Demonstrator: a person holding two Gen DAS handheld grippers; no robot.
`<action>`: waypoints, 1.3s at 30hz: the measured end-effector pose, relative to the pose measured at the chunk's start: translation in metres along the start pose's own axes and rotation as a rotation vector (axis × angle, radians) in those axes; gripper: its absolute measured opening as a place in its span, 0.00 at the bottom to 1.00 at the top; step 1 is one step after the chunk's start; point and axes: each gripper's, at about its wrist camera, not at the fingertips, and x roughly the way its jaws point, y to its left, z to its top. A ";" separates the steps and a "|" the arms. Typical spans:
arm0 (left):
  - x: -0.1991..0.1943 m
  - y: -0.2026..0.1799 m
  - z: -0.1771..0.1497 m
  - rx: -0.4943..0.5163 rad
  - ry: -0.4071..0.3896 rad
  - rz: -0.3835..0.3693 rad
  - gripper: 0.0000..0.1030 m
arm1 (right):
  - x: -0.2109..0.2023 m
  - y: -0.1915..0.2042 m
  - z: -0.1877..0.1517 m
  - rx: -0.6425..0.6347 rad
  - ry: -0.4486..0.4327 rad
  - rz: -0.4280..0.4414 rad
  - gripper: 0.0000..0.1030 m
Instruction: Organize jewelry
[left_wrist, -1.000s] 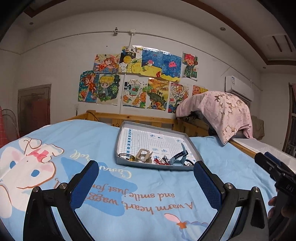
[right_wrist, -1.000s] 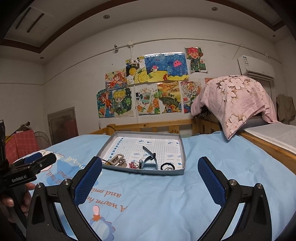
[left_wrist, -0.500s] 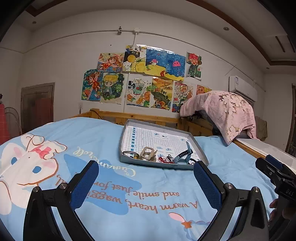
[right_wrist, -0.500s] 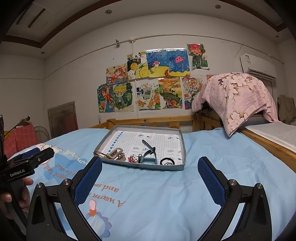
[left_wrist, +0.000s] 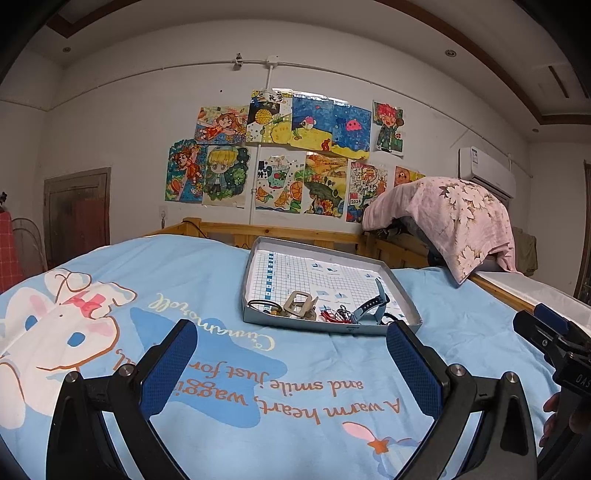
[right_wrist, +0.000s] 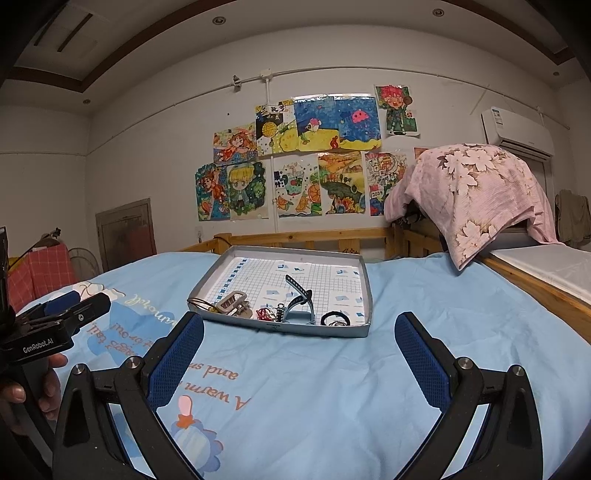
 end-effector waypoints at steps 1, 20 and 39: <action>0.000 0.000 0.000 0.001 0.000 0.001 1.00 | 0.000 0.000 0.000 0.001 0.000 0.002 0.99; 0.004 0.003 -0.004 0.005 0.009 -0.005 1.00 | 0.002 0.001 -0.001 0.001 0.005 0.006 0.99; 0.005 0.004 -0.006 0.009 0.012 -0.007 1.00 | 0.003 0.001 -0.003 0.000 0.009 0.011 0.99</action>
